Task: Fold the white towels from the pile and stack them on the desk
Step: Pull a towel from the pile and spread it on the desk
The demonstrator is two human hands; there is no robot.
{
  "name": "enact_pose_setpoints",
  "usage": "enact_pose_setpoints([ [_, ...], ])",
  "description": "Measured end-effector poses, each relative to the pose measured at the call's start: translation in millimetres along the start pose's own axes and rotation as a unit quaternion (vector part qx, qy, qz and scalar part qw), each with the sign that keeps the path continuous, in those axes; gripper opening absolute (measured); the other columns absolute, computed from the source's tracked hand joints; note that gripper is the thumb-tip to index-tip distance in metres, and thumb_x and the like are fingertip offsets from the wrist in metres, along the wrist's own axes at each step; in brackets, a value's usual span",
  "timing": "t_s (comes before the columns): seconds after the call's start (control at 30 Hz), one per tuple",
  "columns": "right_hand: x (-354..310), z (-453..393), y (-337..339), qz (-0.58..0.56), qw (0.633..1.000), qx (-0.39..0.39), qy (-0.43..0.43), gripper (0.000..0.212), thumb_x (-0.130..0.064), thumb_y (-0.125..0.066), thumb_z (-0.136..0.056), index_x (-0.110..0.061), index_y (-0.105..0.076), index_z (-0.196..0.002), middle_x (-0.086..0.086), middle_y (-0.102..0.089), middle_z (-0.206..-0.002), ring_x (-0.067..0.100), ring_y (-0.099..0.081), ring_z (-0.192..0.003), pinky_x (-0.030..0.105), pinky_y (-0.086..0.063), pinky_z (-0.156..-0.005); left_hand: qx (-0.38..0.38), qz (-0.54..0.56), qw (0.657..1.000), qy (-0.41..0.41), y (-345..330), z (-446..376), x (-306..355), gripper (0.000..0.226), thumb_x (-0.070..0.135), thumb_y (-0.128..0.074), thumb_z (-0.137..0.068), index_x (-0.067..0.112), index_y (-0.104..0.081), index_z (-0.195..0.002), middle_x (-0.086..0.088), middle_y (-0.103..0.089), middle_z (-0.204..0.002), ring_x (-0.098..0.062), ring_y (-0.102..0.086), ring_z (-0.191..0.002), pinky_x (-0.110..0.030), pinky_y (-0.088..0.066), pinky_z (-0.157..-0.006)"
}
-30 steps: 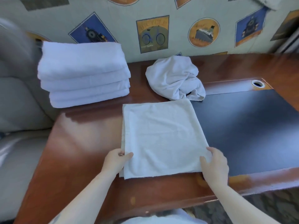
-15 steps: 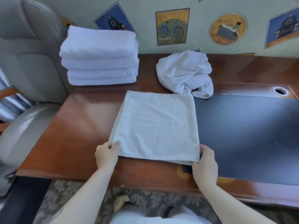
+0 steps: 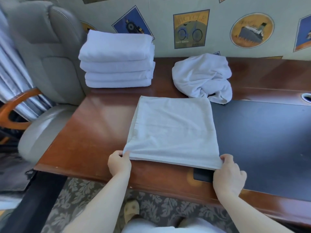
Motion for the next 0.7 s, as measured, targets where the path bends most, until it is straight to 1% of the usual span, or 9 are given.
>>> enact_pose_setpoints([
  [0.07, 1, -3, 0, -0.029, 0.998, 0.007, -0.05, 0.032, 0.003, -0.051, -0.08, -0.021, -0.048, -0.1, 0.001, -0.056, -0.076, 0.022, -0.042, -0.068, 0.037, -0.027, -0.073, -0.009, -0.008, 1.0, -0.007, -3, 4, 0, 0.018, 0.023, -0.06, -0.095, 0.01, -0.064, -0.083, -0.009, -0.064, -0.098, -0.029, -0.059, -0.082, -0.037, -0.048, -0.07],
  [0.13, -1, -4, 0, -0.056, 0.996, 0.011, -0.069, 0.029, -0.001, -0.055, -0.082, -0.021, -0.049, -0.102, 0.002, -0.057, -0.083, 0.022, -0.041, -0.075, 0.037, -0.029, -0.076, 0.003, -0.003, 1.0, -0.005, -6, 10, 1, 0.018, 0.022, -0.059, -0.095, 0.011, -0.062, -0.081, -0.006, -0.057, -0.104, -0.029, -0.057, -0.084, -0.038, -0.048, -0.074],
  [0.23, -3, -7, 1, -0.021, 1.0, 0.005, -0.009, 0.034, -0.001, -0.06, -0.081, -0.02, -0.053, -0.109, -0.004, -0.051, -0.082, 0.019, -0.042, -0.076, 0.036, -0.03, -0.076, 0.019, -0.016, 1.0, -0.006, -9, 17, -1, 0.013, 0.019, -0.058, -0.093, 0.012, -0.061, -0.083, 0.0, -0.042, -0.11, -0.027, -0.051, -0.094, -0.042, -0.048, -0.084],
  [0.3, 4, -8, 4, 0.004, 1.0, 0.002, 0.025, 0.041, 0.004, -0.059, -0.077, -0.019, -0.053, -0.11, -0.003, -0.054, -0.082, 0.019, -0.043, -0.075, 0.035, -0.029, -0.075, 0.022, -0.049, 0.998, -0.033, -10, 20, -4, 0.011, 0.017, -0.058, -0.092, 0.012, -0.06, -0.083, -0.001, -0.045, -0.11, -0.023, -0.045, -0.097, -0.044, -0.046, -0.088],
  [0.4, 17, -4, 5, 0.052, 0.997, 0.007, 0.051, 0.044, 0.009, -0.058, -0.073, -0.017, -0.055, -0.108, 0.0, -0.056, -0.09, 0.023, -0.048, -0.079, 0.035, -0.028, -0.073, 0.019, -0.078, 0.993, -0.086, -10, 26, -7, 0.014, 0.015, -0.059, -0.09, 0.012, -0.054, -0.076, -0.004, -0.051, -0.108, -0.021, -0.042, -0.093, -0.043, -0.044, -0.085],
  [0.5, 22, 0, 3, 0.1, 0.987, 0.017, 0.127, 0.042, 0.014, -0.065, -0.067, -0.013, -0.064, -0.099, 0.008, -0.051, -0.091, 0.029, -0.048, -0.079, 0.037, -0.03, -0.071, 0.011, -0.1, 0.984, -0.148, -10, 34, -15, 0.02, 0.015, -0.063, -0.085, 0.013, -0.05, -0.07, -0.003, -0.051, -0.106, -0.021, -0.04, -0.093, -0.039, -0.041, -0.082],
  [0.57, 27, -1, 5, 0.111, 0.978, 0.027, 0.176, 0.048, 0.018, -0.069, -0.06, -0.012, -0.07, -0.097, 0.015, -0.059, -0.098, 0.036, -0.053, -0.083, 0.041, -0.038, -0.07, 0.004, -0.129, 0.975, -0.181, -9, 39, -23, 0.019, 0.016, -0.065, -0.083, 0.012, -0.053, -0.069, -0.002, -0.051, -0.111, -0.019, -0.039, -0.097, -0.038, -0.041, -0.084],
  [0.63, 34, -3, 6, 0.14, 0.967, 0.02, 0.213, 0.059, 0.019, -0.073, -0.055, -0.012, -0.072, -0.105, 0.017, -0.063, -0.106, 0.039, -0.056, -0.087, 0.044, -0.044, -0.07, 0.0, -0.143, 0.972, -0.187, -9, 42, -30, 0.016, 0.017, -0.066, -0.083, 0.01, -0.059, -0.07, -0.003, -0.052, -0.118, -0.022, -0.039, -0.103, -0.039, -0.041, -0.086],
  [0.7, 42, -3, 7, 0.152, 0.958, 0.011, 0.243, 0.069, 0.018, -0.075, -0.053, -0.012, -0.071, -0.115, 0.016, -0.065, -0.112, 0.039, -0.058, -0.094, 0.045, -0.047, -0.072, 0.002, -0.147, 0.971, -0.186, -10, 43, -33, 0.008, 0.015, -0.065, -0.083, 0.009, -0.066, -0.078, -0.004, -0.052, -0.123, -0.024, -0.039, -0.109, -0.04, -0.041, -0.089],
])
Point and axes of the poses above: each hand's wrist, its own z-axis away from the middle knuckle, its own y-axis out of the back of the hand, x = y × z, the point moved 3 cm from there along -z, towards the middle knuckle
